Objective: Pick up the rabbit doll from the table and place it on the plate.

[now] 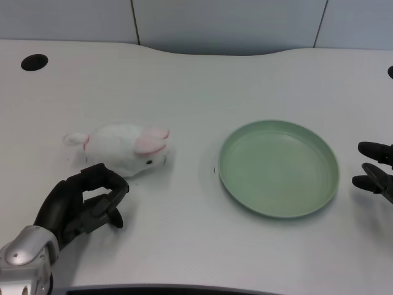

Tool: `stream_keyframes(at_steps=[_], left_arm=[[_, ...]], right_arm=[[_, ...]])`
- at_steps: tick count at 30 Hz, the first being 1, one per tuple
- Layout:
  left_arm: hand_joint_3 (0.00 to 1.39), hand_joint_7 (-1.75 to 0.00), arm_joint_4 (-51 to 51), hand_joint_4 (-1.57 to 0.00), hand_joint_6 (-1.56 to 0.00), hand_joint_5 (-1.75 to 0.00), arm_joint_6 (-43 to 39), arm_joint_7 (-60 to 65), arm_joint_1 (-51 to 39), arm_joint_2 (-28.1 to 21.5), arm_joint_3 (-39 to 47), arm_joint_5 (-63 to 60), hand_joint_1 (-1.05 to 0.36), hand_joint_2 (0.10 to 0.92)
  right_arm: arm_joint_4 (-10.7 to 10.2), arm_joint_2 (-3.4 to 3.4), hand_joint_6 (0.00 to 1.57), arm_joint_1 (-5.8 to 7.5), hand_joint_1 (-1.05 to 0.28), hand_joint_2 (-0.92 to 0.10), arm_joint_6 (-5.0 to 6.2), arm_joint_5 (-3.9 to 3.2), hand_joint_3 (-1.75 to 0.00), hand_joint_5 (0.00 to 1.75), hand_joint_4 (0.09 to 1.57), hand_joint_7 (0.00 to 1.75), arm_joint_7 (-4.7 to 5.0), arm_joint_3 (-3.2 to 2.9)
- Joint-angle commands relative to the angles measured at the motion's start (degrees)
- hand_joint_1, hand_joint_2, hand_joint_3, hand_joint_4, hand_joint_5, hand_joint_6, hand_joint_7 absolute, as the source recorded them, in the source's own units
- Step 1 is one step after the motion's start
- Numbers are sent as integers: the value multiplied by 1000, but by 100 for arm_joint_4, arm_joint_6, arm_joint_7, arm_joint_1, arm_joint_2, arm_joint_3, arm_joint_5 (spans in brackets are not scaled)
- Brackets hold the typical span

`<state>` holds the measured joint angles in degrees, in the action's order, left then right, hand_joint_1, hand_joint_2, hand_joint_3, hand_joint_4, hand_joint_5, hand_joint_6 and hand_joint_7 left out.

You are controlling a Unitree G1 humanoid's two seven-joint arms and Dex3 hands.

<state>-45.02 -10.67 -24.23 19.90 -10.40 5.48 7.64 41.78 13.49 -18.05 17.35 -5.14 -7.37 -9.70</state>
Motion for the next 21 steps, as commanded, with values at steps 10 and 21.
stream_keyframes(at_steps=[10,21], left_arm=[[435,-1569,-134,-615,-486,-1746,84,-39,9,-65,42,18,-525,921],[440,-1580,-255,-608,-471,-1746,-40,-48,72,-110,31,-27,-532,921]], right_arm=[[-13,11,915,-12,-456,-921,-96,-20,-41,131,1120,4,55,-89],[12,-14,922,-61,-454,-921,-160,16,-42,112,1124,5,93,-78]])
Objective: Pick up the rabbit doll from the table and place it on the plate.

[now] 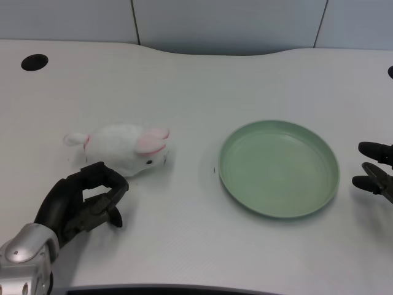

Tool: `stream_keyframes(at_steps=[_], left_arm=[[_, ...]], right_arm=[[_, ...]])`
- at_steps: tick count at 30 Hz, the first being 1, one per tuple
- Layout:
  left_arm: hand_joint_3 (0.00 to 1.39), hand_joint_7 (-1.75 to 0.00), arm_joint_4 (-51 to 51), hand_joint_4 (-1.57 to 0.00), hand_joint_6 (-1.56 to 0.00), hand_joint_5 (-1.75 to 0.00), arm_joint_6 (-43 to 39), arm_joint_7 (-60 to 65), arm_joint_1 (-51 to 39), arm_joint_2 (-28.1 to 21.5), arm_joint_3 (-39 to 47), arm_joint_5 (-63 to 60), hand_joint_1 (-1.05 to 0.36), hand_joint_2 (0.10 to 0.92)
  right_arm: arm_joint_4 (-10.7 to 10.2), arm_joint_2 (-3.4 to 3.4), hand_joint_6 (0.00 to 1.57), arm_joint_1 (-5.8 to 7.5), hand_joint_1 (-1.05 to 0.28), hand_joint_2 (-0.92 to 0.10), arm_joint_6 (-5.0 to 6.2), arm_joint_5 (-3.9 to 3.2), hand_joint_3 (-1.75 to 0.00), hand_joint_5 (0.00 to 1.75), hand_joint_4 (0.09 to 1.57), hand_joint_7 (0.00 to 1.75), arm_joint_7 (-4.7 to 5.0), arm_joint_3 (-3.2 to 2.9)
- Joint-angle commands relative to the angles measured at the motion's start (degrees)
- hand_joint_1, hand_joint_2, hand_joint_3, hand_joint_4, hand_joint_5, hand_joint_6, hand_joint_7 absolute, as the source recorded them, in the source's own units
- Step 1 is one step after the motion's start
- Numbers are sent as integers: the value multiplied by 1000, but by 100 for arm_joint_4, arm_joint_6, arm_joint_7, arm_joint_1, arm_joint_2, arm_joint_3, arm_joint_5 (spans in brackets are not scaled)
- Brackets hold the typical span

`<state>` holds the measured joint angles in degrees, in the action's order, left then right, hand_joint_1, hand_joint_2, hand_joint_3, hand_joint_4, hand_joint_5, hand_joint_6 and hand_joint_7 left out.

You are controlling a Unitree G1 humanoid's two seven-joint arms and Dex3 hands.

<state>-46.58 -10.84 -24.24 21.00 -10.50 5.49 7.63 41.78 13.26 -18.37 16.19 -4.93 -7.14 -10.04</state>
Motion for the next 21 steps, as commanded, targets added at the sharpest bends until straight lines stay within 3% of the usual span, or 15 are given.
stream_keyframes(at_steps=[1,6,11,14,16,18,21], left_arm=[[436,-1579,-112,-611,-476,-1746,-83,-75,-45,-98,40,-9,-529,921],[440,-1508,39,-606,-482,-1738,-646,-23,-200,-133,-76,-207,-541,921],[463,-1342,120,-615,-542,-1700,-1644,347,-403,-174,-249,-710,-536,921],[448,-1130,336,-572,-580,-1648,-2344,749,-517,-333,-403,-1219,-517,921],[433,-953,597,-540,-576,-1582,-2689,1098,-522,-581,-572,-1790,-529,921],[397,-776,837,-514,-573,-1461,-2919,1495,-479,-836,-724,-2398,-541,921],[382,-317,1489,-519,-610,-894,-2910,2680,-377,-1389,-1065,-4087,-618,921]], right_arm=[[-6,-2,922,-19,-455,-921,-43,9,-42,110,1123,5,90,-38],[-109,-30,916,58,-449,-921,-28,79,-55,95,1111,1,124,2],[-143,-82,915,104,-449,-921,22,43,-63,92,1118,1,74,3],[-170,-116,908,119,-447,-921,22,137,-64,86,1112,0,160,63],[-221,-133,895,121,-444,-921,-52,195,-65,85,1115,0,225,112],[-252,-156,888,119,-442,-921,-87,244,-66,83,1116,0,272,137],[-259,-194,895,111,-445,-921,-64,314,-61,81,1120,5,326,158]])
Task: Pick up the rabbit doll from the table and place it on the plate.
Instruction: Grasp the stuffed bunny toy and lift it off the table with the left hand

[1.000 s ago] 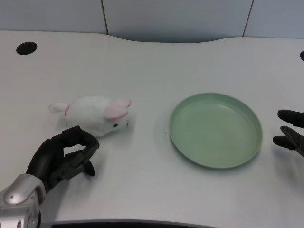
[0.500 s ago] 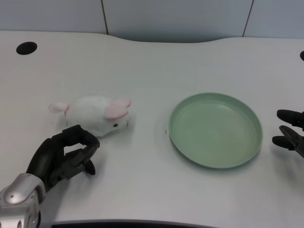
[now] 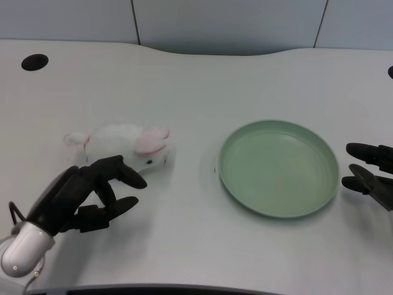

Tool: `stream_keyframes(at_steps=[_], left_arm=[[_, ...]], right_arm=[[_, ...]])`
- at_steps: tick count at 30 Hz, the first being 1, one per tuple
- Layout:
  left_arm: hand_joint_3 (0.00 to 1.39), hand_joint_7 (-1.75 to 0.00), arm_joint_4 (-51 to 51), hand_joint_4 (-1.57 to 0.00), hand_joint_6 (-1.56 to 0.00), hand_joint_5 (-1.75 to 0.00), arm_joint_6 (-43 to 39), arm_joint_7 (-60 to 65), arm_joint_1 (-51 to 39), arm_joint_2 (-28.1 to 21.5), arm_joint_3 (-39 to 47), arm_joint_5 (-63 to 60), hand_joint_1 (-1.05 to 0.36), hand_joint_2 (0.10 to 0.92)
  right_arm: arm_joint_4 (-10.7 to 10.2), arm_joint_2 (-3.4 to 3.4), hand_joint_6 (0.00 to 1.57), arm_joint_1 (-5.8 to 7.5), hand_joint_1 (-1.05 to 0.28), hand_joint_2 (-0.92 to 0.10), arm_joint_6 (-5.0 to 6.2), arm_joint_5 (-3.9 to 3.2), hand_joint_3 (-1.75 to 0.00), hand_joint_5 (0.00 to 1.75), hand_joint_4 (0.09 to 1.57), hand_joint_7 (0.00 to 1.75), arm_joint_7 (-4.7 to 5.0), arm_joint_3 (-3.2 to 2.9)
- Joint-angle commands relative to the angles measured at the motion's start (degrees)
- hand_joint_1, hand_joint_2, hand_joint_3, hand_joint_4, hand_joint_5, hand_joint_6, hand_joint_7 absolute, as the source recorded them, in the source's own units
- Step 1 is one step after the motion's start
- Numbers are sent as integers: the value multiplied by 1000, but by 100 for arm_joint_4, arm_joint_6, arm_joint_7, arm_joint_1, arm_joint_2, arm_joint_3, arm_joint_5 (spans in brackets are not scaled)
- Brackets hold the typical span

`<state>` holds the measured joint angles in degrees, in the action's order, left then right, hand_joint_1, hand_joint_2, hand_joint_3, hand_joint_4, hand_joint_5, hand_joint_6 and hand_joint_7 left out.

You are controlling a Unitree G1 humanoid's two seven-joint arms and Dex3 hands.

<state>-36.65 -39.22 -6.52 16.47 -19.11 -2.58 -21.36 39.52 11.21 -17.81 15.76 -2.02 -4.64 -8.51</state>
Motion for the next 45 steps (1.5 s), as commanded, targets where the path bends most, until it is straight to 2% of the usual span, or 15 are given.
stream_keyframes(at_steps=[1,3,6,10,12,14,18,20,23,26,27,29,34,42,45], left_arm=[[378,-207,618,-537,-627,-737,-58,1197,110,-632,-340,-1540,-619,921],[360,-84,819,-508,-605,-553,48,1627,205,-796,-493,-2066,-622,921],[298,-9,1158,-301,-431,-334,358,1924,400,-1028,-697,-2653,-661,921],[246,0,1423,-118,-264,-179,827,1968,648,-1179,-875,-3029,-736,921],[231,0,1456,-46,-185,-131,1049,1795,840,-1239,-965,-3080,-780,921],[234,0,1465,-18,-141,-111,1202,1613,985,-1289,-1044,-3047,-816,921],[264,-1,1437,-17,-91,-103,1508,945,1309,-1344,-1156,-2803,-867,921],[255,-7,1267,-26,-103,-104,1610,707,1527,-1314,-1229,-2727,-874,921],[246,-11,1049,-39,-114,-107,1727,423,1803,-1305,-1391,-2675,-877,921],[224,-9,436,-52,-116,-110,1867,-123,2312,-1159,-1699,-2635,-876,921],[223,-7,192,-52,-113,-110,1923,-290,2486,-1078,-1792,-2606,-878,921],[215,-10,-152,-80,-122,-122,1990,-470,2712,-965,-1913,-2539,-881,921],[219,-5,-1051,-34,-85,-91,2294,-1126,3320,-652,-2302,-2479,-894,921],[150,-5,-2656,-5,-61,-44,2452,-1149,4111,-90,-2633,-2370,-937,921],[118,-4,-3115,0,-54,-21,2511,-1123,4325,85,-2772,-2397,-950,921]], right_arm=[[-13,7,896,51,-445,-921,16,34,-61,80,1119,5,74,8],[35,8,899,44,-441,-921,87,54,-60,78,1119,6,74,13],[96,-1,912,28,-439,-921,146,32,-60,73,1117,11,59,3],[165,18,917,-9,-452,-921,156,44,-55,69,1117,10,61,8],[203,22,914,-24,-455,-921,172,25,-55,66,1115,7,37,1],[215,24,913,-31,-456,-921,174,18,-52,65,1116,6,32,-1],[113,31,907,-7,-463,-921,65,46,-53,66,1125,2,63,20],[96,54,903,23,-464,-921,97,38,-54,64,1124,1,19,22],[80,68,904,57,-455,-921,123,43,-57,60,1122,1,18,18],[95,87,904,88,-449,-921,242,70,-61,58,1122,1,9,28],[98,89,904,94,-450,-921,263,56,-62,57,1121,1,-22,27],[108,91,893,96,-447,-921,282,41,-63,58,1128,0,-59,24],[46,77,884,149,-450,-921,308,59,-62,58,1138,3,-40,31],[-119,72,876,264,-458,-921,259,144,-70,53,1139,1,19,55],[-244,59,876,322,-458,-921,196,141,-72,50,1138,1,27,56]])
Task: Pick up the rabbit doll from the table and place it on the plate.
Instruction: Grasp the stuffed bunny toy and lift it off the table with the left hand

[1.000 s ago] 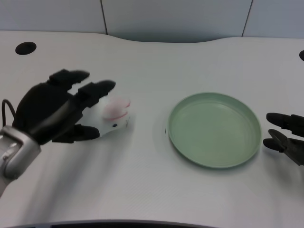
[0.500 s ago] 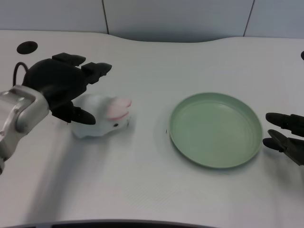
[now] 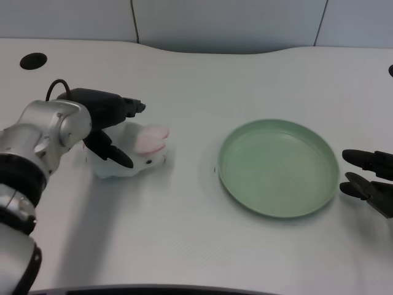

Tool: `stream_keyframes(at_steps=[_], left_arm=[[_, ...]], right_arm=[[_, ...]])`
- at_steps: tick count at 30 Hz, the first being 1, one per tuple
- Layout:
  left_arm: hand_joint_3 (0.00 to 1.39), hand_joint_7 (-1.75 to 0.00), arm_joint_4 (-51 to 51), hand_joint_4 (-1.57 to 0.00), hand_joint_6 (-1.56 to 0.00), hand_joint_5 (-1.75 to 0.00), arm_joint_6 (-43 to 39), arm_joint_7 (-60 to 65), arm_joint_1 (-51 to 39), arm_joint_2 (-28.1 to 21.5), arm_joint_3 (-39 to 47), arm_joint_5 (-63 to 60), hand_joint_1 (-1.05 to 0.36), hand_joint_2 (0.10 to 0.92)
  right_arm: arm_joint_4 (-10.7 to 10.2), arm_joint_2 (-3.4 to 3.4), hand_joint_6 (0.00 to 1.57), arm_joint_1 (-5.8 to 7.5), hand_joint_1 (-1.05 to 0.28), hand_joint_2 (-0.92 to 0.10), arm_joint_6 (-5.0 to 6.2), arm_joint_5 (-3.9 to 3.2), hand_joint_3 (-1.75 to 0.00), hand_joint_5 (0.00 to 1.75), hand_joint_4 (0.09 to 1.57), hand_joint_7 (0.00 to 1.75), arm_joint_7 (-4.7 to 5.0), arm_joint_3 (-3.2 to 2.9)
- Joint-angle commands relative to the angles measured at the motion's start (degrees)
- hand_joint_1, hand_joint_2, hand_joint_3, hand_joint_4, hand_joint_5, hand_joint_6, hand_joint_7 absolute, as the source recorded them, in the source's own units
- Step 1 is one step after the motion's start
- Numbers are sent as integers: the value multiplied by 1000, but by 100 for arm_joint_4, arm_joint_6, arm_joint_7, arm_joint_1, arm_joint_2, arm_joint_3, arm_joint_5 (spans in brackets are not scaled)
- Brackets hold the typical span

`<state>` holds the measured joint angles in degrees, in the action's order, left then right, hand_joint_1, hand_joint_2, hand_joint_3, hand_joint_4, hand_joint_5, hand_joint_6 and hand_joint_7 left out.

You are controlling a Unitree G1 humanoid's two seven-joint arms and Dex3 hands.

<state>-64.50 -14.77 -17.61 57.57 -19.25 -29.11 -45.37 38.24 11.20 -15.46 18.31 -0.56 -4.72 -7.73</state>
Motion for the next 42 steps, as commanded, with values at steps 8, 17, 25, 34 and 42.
stream_keyframes(at_steps=[8,17,25,34,42], left_arm=[[88,-3,-941,1,-28,1,234,233,268,354,-551,-172,-1013,921],[57,-8,-1149,1,-19,1,135,920,156,439,-952,-287,-970,914],[9,-34,-1227,-91,-102,-41,92,1571,59,550,-1231,-486,-862,876],[0,-40,-1328,-288,-289,-89,198,1697,-7,694,-1214,-380,-620,801],[2,-59,-1353,-403,-447,-104,372,1649,0,781,-1212,-348,-504,803]], right_arm=[[-318,36,856,203,-455,-921,-149,-27,-77,43,1135,0,36,-31],[-540,28,849,314,-443,-921,-210,-38,-81,41,1143,2,32,-33],[-661,33,863,423,-442,-921,-202,-143,-84,38,1146,7,-64,-86],[-1077,-11,863,707,-435,-921,-309,-295,-87,26,1133,4,-138,-152],[-1267,-8,856,879,-424,-921,-291,-297,-96,13,1112,1,-144,-160]])
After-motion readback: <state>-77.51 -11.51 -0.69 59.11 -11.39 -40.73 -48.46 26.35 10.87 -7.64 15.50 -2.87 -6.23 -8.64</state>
